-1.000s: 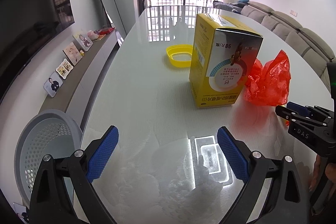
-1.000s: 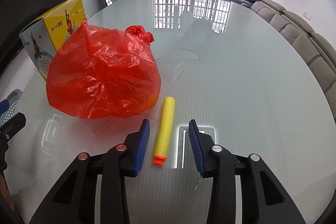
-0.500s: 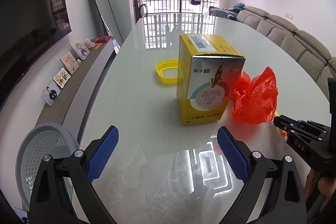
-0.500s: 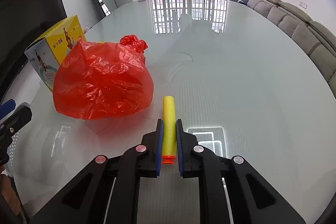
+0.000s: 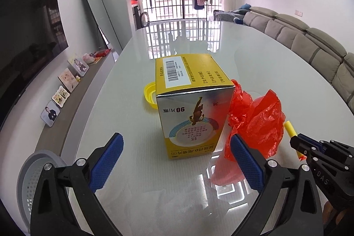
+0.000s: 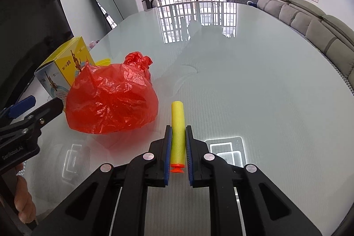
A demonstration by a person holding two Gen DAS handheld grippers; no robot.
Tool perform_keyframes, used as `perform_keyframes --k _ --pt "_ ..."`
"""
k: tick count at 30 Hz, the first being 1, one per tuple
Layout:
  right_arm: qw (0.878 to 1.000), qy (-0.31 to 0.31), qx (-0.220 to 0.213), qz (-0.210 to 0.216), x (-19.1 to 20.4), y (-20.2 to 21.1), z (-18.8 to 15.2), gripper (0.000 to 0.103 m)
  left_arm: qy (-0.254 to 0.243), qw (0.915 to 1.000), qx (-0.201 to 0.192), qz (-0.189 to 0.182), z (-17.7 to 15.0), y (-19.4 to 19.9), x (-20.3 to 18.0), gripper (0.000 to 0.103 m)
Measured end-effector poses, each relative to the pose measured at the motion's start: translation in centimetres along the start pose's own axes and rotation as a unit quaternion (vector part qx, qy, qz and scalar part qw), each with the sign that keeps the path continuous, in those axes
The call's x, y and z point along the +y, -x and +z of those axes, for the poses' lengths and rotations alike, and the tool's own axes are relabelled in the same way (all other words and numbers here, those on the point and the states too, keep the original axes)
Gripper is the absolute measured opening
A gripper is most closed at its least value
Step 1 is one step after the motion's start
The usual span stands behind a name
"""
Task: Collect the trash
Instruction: 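Grasp the yellow foam dart with the right gripper while the left gripper grasps the yellow box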
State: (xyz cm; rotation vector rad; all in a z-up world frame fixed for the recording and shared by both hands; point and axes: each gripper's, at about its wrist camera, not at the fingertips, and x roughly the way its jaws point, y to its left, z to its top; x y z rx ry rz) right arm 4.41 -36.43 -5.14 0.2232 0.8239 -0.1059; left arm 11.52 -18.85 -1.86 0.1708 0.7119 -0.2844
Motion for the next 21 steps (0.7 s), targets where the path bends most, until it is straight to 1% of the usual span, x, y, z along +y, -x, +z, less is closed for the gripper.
perform_keyframes --k 3,8,12,17,20,21 --pt "1.0 -0.005 -0.004 0.006 -0.4 0.5 -0.2 0.012 -0.003 1.0 0.001 0.004 0.3 -0.7 -0.3 0.096" --pt "1.0 -0.005 -0.009 0.01 -0.7 1.0 -0.6 0.012 -0.005 1.0 -0.009 0.001 0.6 -1.6 -0.8 0.096" --pt "1.0 -0.007 -0.01 0.014 -1.1 1.4 -0.6 0.012 -0.005 0.9999 -0.012 0.01 0.8 -2.8 -1.0 0.096" --pt "1.0 -0.007 -0.01 0.017 -1.2 1.5 -0.6 0.012 0.0 0.9997 -0.007 0.023 1.1 -4.2 -0.9 0.094" --pt "1.0 -0.006 -0.009 0.017 -1.4 1.6 -0.5 0.012 0.001 0.9997 0.004 0.024 0.9 -5.0 -0.6 0.089" --pt "1.0 -0.006 -0.008 0.017 -1.4 1.5 -0.5 0.012 0.001 0.9997 0.009 0.023 0.9 -5.3 -0.4 0.084"
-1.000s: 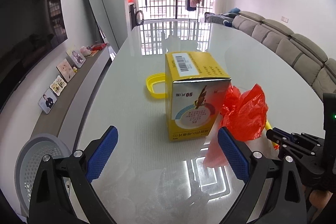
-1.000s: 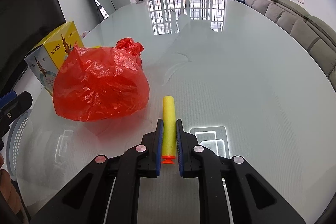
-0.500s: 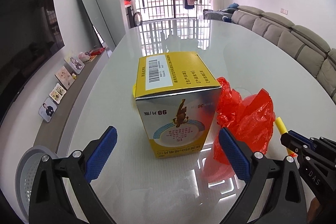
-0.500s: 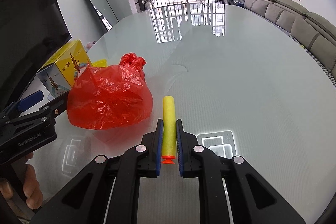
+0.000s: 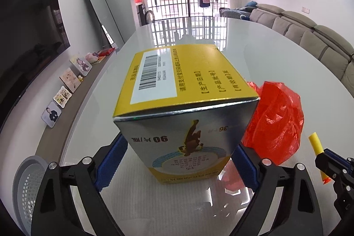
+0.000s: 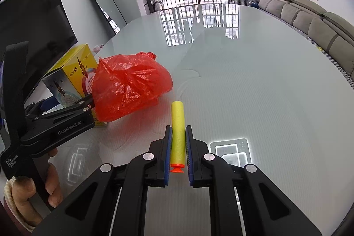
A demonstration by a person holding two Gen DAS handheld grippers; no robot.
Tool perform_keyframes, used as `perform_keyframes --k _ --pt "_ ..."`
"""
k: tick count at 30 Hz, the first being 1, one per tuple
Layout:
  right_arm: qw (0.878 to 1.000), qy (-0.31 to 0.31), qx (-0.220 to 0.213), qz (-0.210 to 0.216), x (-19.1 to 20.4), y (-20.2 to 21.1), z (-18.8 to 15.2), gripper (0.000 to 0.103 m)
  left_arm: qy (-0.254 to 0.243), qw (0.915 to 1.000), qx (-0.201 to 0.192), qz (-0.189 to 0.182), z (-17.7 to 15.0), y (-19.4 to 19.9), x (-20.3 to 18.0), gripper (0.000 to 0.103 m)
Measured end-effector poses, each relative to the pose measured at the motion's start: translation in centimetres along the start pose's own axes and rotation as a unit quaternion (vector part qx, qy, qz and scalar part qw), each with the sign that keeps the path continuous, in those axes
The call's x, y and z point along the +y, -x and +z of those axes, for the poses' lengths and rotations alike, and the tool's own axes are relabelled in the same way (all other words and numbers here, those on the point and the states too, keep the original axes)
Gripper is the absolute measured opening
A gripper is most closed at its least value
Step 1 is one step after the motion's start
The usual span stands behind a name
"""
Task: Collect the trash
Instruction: 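Grasp the yellow foam dart with the right gripper while the left gripper grasps the yellow box, then carry yellow box and dart over the grey basket and open both grippers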
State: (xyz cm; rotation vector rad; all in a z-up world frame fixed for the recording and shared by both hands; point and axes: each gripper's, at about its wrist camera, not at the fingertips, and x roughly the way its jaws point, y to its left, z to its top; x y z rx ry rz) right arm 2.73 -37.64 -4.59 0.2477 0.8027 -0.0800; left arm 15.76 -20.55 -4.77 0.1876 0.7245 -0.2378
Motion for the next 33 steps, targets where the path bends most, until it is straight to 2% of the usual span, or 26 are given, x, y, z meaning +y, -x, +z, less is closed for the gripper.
perform_keyframes --k 2,3,11,19,29,33 --pt "1.0 0.001 0.0 0.0 0.0 0.0 0.1 0.012 0.002 1.0 0.005 -0.002 -0.2 -0.3 0.2 0.074" --pt "1.0 0.001 0.001 -0.001 0.0 0.0 0.1 0.012 0.004 0.9999 0.008 -0.004 -0.2 -0.5 0.3 0.064" --pt "1.0 0.001 0.002 -0.001 -0.1 -0.1 0.2 0.012 0.012 0.9999 0.0 -0.01 -0.7 0.7 1.1 0.064" --pt "1.0 0.004 -0.004 -0.006 0.2 0.2 0.1 0.012 0.002 0.9998 -0.018 0.007 -1.9 3.7 1.7 0.064" --pt "1.0 0.013 -0.005 -0.007 1.9 1.3 -1.7 0.012 0.003 0.9992 -0.033 0.025 -4.2 8.8 5.5 0.064" --pt "1.0 0.012 -0.008 0.009 3.3 2.5 -3.0 0.012 0.011 0.9992 -0.028 0.025 -6.0 10.5 7.4 0.064"
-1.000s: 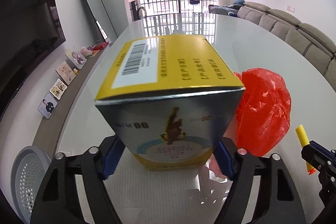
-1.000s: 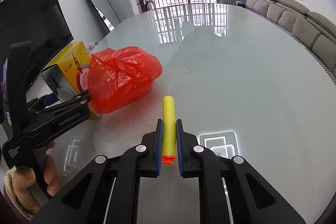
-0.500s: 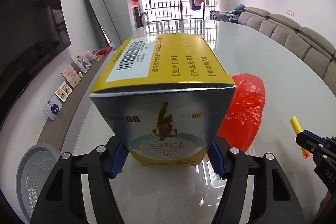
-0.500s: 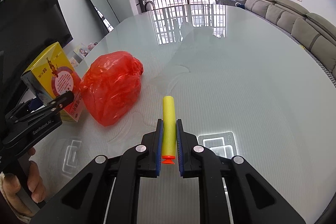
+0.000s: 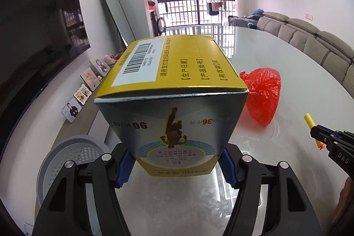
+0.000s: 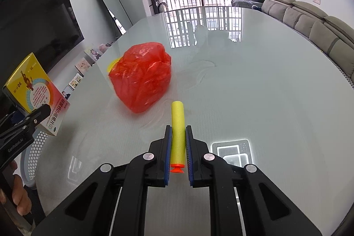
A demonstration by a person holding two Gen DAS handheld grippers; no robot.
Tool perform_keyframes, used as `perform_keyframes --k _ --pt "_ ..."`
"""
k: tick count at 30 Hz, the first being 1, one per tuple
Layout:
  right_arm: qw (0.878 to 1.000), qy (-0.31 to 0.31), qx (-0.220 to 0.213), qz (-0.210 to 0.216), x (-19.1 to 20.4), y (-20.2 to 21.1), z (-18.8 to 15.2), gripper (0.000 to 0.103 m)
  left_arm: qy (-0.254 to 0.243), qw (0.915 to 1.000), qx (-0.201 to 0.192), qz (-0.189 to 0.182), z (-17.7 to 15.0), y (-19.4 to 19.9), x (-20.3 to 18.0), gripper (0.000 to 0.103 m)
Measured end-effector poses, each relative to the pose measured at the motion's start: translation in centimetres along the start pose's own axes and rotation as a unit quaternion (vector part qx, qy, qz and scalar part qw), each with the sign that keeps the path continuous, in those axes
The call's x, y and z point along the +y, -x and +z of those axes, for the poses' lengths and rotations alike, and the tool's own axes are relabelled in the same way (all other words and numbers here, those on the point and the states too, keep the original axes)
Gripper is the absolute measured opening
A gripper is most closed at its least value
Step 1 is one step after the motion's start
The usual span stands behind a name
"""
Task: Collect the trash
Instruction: 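Carry yellow box and dart over the grey basket and open both grippers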
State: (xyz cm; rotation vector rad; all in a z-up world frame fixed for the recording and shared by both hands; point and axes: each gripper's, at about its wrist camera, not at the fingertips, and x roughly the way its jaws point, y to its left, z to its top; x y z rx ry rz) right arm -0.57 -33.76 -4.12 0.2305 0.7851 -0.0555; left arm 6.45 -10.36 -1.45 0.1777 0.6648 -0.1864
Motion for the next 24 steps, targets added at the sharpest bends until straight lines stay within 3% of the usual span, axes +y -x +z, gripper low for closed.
perform_keyframes --k 10,24 --pt "0.997 0.051 0.011 0.062 9.6 0.9 -2.9 0.012 0.033 0.9989 0.023 0.023 -4.5 2.3 6.5 0.064" --pt "0.977 0.153 0.035 0.146 24.9 -1.3 -4.4 0.012 0.084 0.9912 0.058 0.085 -9.2 2.6 17.3 0.064"
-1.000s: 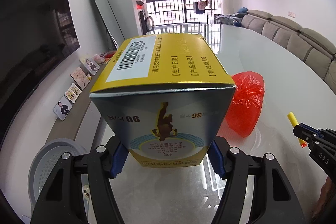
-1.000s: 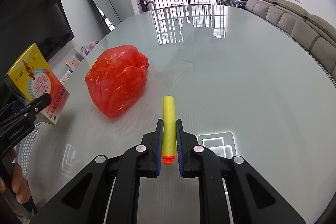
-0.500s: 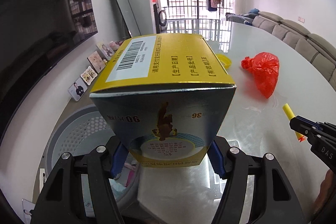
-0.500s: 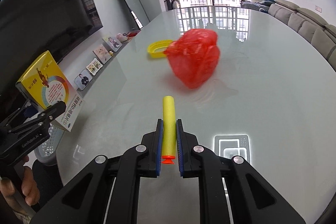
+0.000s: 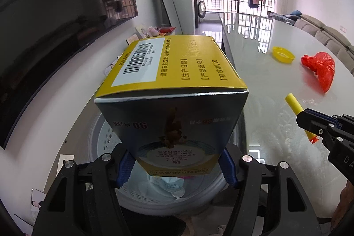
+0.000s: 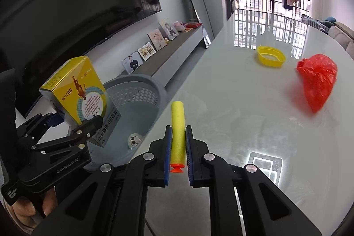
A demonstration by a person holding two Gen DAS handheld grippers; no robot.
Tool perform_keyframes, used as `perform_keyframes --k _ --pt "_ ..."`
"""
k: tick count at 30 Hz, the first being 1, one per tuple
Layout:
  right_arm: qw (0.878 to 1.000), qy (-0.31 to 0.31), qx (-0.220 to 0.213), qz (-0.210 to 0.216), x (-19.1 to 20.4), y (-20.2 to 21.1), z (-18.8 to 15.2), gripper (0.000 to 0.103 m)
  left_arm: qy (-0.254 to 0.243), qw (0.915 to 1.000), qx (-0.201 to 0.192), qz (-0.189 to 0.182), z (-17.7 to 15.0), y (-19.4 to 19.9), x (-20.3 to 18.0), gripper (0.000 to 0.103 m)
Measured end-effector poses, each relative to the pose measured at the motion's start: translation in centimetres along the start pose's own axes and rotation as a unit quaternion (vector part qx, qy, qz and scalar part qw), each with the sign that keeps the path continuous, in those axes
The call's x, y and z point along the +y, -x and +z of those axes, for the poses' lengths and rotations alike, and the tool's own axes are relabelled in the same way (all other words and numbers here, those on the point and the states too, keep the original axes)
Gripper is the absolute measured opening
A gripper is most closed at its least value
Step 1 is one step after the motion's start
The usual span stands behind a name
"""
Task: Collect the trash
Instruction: 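Carry yellow box and dart over the grey basket and open both grippers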
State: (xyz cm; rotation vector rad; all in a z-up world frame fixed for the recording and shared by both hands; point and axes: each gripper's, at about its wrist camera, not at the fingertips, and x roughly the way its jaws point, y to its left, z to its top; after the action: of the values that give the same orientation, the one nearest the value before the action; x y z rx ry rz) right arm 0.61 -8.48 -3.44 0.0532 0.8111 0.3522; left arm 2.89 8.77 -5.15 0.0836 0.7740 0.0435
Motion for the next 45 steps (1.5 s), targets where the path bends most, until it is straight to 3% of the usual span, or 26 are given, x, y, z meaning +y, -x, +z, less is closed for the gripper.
perform_keyframes --k 14,25,28,31,45 --pt "0.997 0.05 0.028 0.046 6.4 -5.2 2.6 0.012 0.035 0.9985 0.04 0.016 -1.0 -3.3 4.4 0.064" --pt "0.996 0.054 0.041 0.06 7.1 -8.3 4.3 0.012 0.058 0.9967 0.054 0.015 -1.2 -4.3 6.1 0.066" --pt "0.996 0.055 0.04 0.06 7.0 -8.2 3.7 0.013 0.061 0.9967 0.05 0.019 -1.2 -4.1 6.2 0.074" --pt "0.996 0.054 0.037 0.059 7.0 -8.2 3.6 0.034 0.064 0.9964 0.051 0.02 -1.1 -4.2 6.5 0.077" --pt "0.997 0.051 0.026 0.053 6.6 -7.5 3.3 0.036 0.077 0.9955 0.045 0.031 -1.4 -2.8 7.3 0.08"
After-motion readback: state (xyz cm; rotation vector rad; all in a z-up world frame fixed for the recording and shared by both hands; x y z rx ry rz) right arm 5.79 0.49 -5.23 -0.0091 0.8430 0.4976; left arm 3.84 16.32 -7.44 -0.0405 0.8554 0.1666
